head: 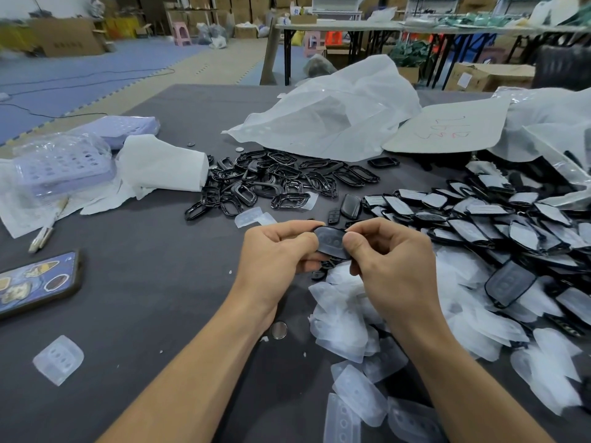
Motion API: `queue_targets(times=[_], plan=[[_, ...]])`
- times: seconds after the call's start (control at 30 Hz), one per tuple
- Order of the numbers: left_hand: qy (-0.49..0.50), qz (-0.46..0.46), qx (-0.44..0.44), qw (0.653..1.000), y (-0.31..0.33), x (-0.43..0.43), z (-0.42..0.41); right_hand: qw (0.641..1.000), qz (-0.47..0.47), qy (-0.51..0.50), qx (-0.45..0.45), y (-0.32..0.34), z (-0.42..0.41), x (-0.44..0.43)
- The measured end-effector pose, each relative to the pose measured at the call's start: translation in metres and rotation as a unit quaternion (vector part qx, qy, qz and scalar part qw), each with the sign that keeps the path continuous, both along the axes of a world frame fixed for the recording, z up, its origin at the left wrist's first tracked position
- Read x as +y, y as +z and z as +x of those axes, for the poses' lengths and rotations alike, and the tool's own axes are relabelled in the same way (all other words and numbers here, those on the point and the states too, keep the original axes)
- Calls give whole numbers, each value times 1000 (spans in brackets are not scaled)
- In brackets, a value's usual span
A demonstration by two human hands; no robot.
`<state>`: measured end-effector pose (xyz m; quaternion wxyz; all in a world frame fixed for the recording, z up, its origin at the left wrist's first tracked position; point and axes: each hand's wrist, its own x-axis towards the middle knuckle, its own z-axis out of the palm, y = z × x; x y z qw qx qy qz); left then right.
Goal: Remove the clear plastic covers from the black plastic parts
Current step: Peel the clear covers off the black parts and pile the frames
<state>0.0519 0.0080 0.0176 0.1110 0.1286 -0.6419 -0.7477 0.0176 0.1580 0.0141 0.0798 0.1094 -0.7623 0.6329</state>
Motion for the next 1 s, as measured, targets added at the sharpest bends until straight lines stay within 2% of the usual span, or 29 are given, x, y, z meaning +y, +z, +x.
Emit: queue_targets(times=[0.37,0.63,0.9,1.0], plan=[[35,-16,1,999,1,4,0,999,-21,8,-27,0,1,-1],[-23,-34,37,998,3,8,4,996,78,-29,26,0,5,-4],[-14,-12,28,999,3,9,4,999,36,8,2,-3,-2,-1],[0,-39,17,999,0,8,2,999,41,6,10,-4,-2,0]])
